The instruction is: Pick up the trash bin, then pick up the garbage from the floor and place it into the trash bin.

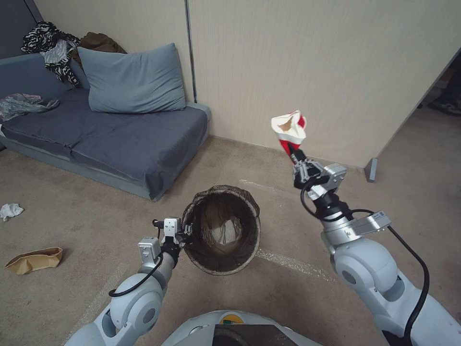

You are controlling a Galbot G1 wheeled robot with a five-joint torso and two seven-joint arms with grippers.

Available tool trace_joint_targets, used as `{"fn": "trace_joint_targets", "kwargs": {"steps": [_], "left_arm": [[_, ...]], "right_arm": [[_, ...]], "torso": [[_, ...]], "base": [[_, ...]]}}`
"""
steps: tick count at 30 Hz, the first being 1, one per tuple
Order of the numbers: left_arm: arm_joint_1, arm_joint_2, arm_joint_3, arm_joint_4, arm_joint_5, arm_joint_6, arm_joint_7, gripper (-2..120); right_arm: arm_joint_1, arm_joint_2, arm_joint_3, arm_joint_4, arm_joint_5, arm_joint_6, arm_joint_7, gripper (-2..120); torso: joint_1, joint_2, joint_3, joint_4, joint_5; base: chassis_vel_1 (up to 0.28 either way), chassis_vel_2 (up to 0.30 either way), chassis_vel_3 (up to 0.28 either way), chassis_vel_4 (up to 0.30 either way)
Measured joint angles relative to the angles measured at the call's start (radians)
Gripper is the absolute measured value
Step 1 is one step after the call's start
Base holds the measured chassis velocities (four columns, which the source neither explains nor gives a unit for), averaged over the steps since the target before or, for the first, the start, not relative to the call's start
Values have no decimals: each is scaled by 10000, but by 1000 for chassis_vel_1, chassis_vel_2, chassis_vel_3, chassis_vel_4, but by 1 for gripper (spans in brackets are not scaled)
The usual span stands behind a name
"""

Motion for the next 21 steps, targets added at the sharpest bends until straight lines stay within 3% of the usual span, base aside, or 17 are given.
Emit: {"fn": "trace_joint_targets", "kwargs": {"steps": [21], "left_arm": [[-15, -51, -32, 10, 20, 15, -14, 2]], "right_arm": [[41, -811, -1995, -109, -684, 94, -335, 0]], "torso": [[0, 0, 0, 0, 0]], "base": [[0, 0, 0, 0]]}}
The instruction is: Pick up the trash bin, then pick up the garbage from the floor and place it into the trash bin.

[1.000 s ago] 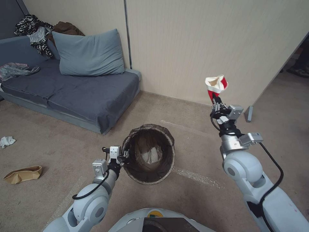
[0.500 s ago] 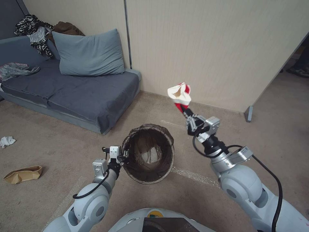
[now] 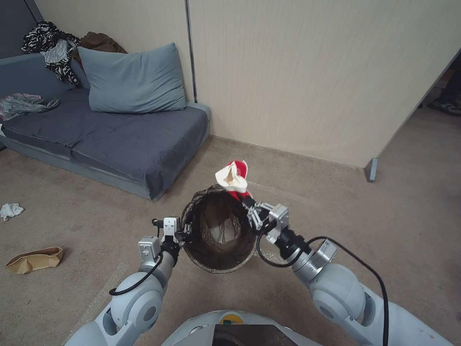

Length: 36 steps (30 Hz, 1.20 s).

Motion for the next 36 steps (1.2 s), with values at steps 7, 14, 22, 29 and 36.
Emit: {"fn": "trace_joint_targets", "kwargs": {"steps": [7, 14, 22, 29, 36], "left_arm": [[-59, -36, -3, 62, 1, 17, -7, 2], [-86, -20, -31, 79, -39, 40, -42, 2], [-184, -39, 1, 95, -87, 81, -73, 2], [-120, -58, -14, -55, -90, 99, -77, 2], [-103, -103, -16, -83, -77, 99, -77, 2]], "right_arm": [[228, -234, -1442, -451, -419, 74, 0, 0], [827, -111, -2866, -974, -629, 114, 8, 0], [795, -54, -3472, -1372, -855, 94, 46, 0], [897, 151, -3752, -1994, -1038, 84, 232, 0], [952, 186, -3795, -2190, -1119, 35, 401, 3]], "torso": [[0, 0, 1, -1, 0], [0, 0, 0, 0, -1], [0, 0, 0, -1, -1], [0, 0, 0, -1, 0], [0, 0, 0, -1, 0]], "base": [[0, 0, 0, 0], [0, 0, 0, 0], [0, 0, 0, 0], [0, 0, 0, 0], [0, 0, 0, 0]]}}
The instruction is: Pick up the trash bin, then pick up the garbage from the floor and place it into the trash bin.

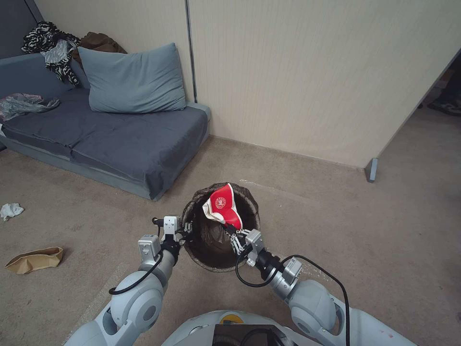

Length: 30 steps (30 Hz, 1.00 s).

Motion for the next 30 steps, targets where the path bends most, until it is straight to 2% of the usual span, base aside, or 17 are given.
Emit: {"fn": "trace_joint_targets", "kwargs": {"steps": [2, 3, 5, 6, 8, 9, 11, 13, 14, 16, 17, 18, 21, 23, 30], "left_arm": [[8, -14, 5, 0, 8, 0, 0, 2], [8, -14, 5, 0, 8, 0, 0, 2], [6, -25, 10, -1, 13, -3, 9, 2], [6, -25, 10, -1, 13, -3, 9, 2], [-6, -26, 10, 7, 15, -3, 9, 2], [-6, -26, 10, 7, 15, -3, 9, 2], [-9, -28, 11, 23, 15, -5, 10, 2], [-8, -29, 11, 24, 15, -5, 10, 2], [-13, -31, 10, 29, 14, -6, 10, 2], [-32, -33, 11, 51, 13, -8, 11, 2], [-32, -33, 11, 51, 13, -8, 11, 2], [-43, -34, 10, 69, 11, -9, 10, 2], [-48, -34, 11, 88, 4, -10, 10, 2], [-52, -34, 10, 99, 2, -10, 9, 2], [-81, -44, 13, 153, -8, -13, 8, 2]], "right_arm": [[-8, 5, 1, -23, -20, -10, 46, 14], [-8, 5, 1, -23, -20, -10, 46, 14], [-17, 11, 0, -33, -45, -22, 103, 25], [-17, 11, 0, -33, -45, -22, 103, 25], [-23, 1, -2, 7, -55, -32, 110, 36], [-23, 1, -2, 7, -55, -32, 110, 36], [-45, -43, -15, 108, -55, -41, 111, 46], [-52, -54, -20, 129, -56, -42, 111, 48], [-76, -80, -27, 171, -69, -45, 113, 57], [-106, -91, -31, 206, -82, -46, 121, 65], [-106, -91, -31, 206, -82, -46, 121, 65], [-131, -93, -33, 251, -107, -46, 130, 72], [-177, -107, -33, 328, -143, -45, 140, 80], [-207, -117, -30, 382, -154, -45, 143, 91], [-284, -133, 12, 571, -215, -42, 144, 96]], "torso": [[0, 0, 0, 0, 0], [0, 0, 0, 0, 0], [0, 0, 0, 0, 0], [0, 0, 0, 0, 0], [0, 0, -1, 0, 0], [0, 0, -1, 0, 0], [0, 0, 0, 0, 0], [0, 0, 0, 0, 0], [0, 0, 0, 0, 0], [0, 0, 0, 0, 0], [0, 0, 0, 0, 0], [0, 0, 0, 0, 0], [0, 0, 0, 0, 0], [0, 0, 0, 0, 0], [0, 0, 0, 0, 0]], "base": [[0, 0, 0, 0], [0, 0, 0, 0], [0, 0, 0, 0], [0, 0, 0, 0], [0, 0, 0, 0], [0, 0, 0, 0], [0, 0, 0, 0], [0, 0, 0, 0], [0, 0, 0, 0], [0, 0, 0, 0], [0, 0, 0, 0], [0, 0, 0, 0], [0, 0, 0, 0], [0, 0, 0, 0], [0, 0, 0, 0]]}}
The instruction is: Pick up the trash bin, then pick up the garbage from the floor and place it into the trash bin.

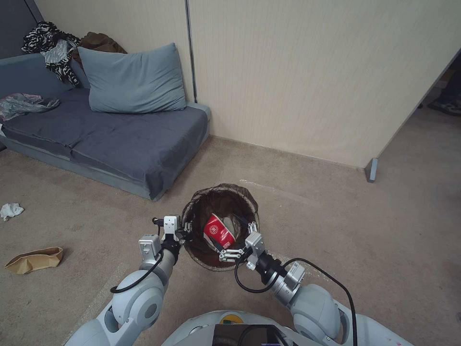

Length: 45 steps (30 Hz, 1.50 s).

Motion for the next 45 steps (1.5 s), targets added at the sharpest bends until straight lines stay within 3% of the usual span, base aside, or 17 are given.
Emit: {"fn": "trace_joint_targets", "kwargs": {"steps": [14, 16, 17, 21, 24, 27, 34, 45], "left_arm": [[-34, -41, 58, 106, -4, -1, -2, 2], [-33, -45, 58, 118, -4, -1, -2, 2], [-28, -35, 35, 134, -4, -2, -2, 2], [-28, -32, 0, 187, 32, -12, -2, 2], [-35, -75, -24, 310, 307, -47, 34, 2], [-39, -99, -67, 345, 399, -58, 51, 2], [-25, -187, -342, 468, 861, -120, 1, 2], [31, -230, -383, 495, 1136, -127, -41, 2]], "right_arm": [[-207, 60, 658, 652, 59, 90, -160, 98], [-317, 112, 1198, 856, 240, 116, -161, 98], [-400, 228, 2146, 1112, 597, 116, -82, 99], [-341, 389, 3055, 1306, 899, 41, 168, 100], [-341, 788, 4238, 1357, 1103, -481, 1096, 100], [-575, 1088, 4792, 1266, 942, -1028, 1517, 100], [-1973, 2141, 6729, 1105, 417, -2014, 1843, 100], [-3467, 3165, 7307, 863, -653, -1128, 1510, 100]], "torso": [[0, 0, 0, 1, 0], [0, 0, 0, 0, 0], [0, 0, 0, -1, 1], [0, 0, 0, 0, 0], [0, 0, 0, 0, 0], [0, 0, 0, 0, 1], [0, 0, 0, -1, 0], [0, 0, 0, 0, -1]], "base": [[0, 0, 0, 0], [0, 0, 0, 0], [0, 0, 0, 0], [0, 0, 0, 0], [0, 0, 0, 0], [0, 0, 0, 0], [0, 0, 0, 0], [0, 0, 0, 0]]}}
